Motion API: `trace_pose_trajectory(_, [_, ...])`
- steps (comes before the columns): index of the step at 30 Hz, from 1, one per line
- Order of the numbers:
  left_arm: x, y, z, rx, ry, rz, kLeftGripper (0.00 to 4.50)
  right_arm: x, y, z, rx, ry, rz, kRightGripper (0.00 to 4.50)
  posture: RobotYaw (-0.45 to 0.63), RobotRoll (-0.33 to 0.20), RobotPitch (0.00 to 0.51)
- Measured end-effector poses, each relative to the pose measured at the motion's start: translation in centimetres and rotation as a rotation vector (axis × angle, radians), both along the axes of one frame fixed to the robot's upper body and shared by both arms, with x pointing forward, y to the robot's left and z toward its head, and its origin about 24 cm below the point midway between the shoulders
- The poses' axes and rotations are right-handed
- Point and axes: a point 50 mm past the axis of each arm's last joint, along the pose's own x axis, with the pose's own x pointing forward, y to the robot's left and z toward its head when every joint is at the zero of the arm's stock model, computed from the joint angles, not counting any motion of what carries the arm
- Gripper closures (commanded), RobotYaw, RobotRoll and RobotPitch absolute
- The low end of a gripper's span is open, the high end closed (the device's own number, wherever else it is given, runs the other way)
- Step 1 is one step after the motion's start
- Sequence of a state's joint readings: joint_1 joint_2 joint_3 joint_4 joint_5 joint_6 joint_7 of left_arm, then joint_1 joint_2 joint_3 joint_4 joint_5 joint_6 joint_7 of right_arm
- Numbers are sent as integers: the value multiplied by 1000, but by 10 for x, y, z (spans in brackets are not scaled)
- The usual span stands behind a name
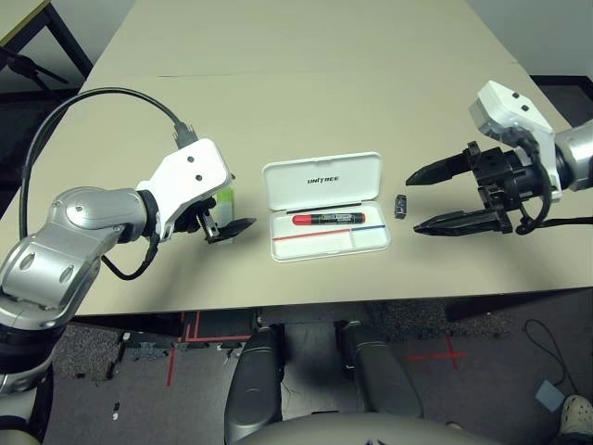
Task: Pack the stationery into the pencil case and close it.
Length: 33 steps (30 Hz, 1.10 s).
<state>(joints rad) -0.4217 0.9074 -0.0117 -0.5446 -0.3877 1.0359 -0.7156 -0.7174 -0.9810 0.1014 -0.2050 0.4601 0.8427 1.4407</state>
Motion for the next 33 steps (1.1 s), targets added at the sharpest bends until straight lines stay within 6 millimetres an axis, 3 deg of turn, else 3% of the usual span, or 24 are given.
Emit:
trace_pose_trajectory(8, [13,-1,-8,-108,92,402,0,1,2,-2,1,-12,-9,49,32,0,179])
trace_pose_trajectory(15, [15,3,-21,-198,119,631,0,3,6,-7,-10,-20,1,49,11,0,178])
trace_pose_trajectory(24, [15,11,-34,-211,131,772,0,2,7,-14,-11,-22,-16,49,-8,0,187])
trace_pose_trajectory(33, [14,6,-43,-218,160,782,0,1,6,-20,-14,-20,-37,49,-20,0,197])
